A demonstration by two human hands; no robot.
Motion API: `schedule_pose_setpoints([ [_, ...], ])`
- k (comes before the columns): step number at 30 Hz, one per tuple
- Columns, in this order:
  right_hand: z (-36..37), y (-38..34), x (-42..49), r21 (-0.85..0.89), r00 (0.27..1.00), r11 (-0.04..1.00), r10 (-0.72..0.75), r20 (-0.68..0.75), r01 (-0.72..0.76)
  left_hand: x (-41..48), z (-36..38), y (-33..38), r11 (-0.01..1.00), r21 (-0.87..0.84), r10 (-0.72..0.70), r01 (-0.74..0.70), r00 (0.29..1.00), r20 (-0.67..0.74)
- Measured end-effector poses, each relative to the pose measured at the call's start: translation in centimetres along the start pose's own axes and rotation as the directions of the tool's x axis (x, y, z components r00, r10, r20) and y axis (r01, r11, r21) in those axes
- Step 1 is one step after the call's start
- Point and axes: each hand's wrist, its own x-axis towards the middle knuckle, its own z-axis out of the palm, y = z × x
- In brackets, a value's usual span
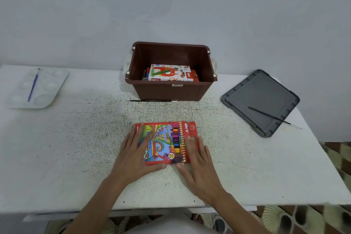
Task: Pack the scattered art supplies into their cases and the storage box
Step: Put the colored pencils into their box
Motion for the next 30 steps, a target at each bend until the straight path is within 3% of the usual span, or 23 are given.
schedule_pose_setpoints([
  [5,-0.6,0.6,-0.5,0.104,0.999,0.994,0.034,-0.010,-0.033,-0.1,0.0,0.1,1.000,0.006,0.007,-0.007,1.000,0.007],
  [14,0.0,-0.2,-1.4,-0.028,0.999,0.999,0.043,0.013,-0.042,-0.1,0.1,0.0,1.000,0.019,0.009,-0.009,1.000,0.004],
  [22,-0.6,0.2,-1.7,0.014,1.000,0.999,0.029,-0.001,-0.029,-0.1,0.0,0.0,1.000,0.026,0.009,-0.009,1.000,0.013],
  [30,0.4,-0.4,-2.6,-0.164,0.999,0.986,-0.035,-0.018,0.032,-0.1,0.2,-0.1,1.000,0.017,0.014,-0.014,1.000,0.000],
])
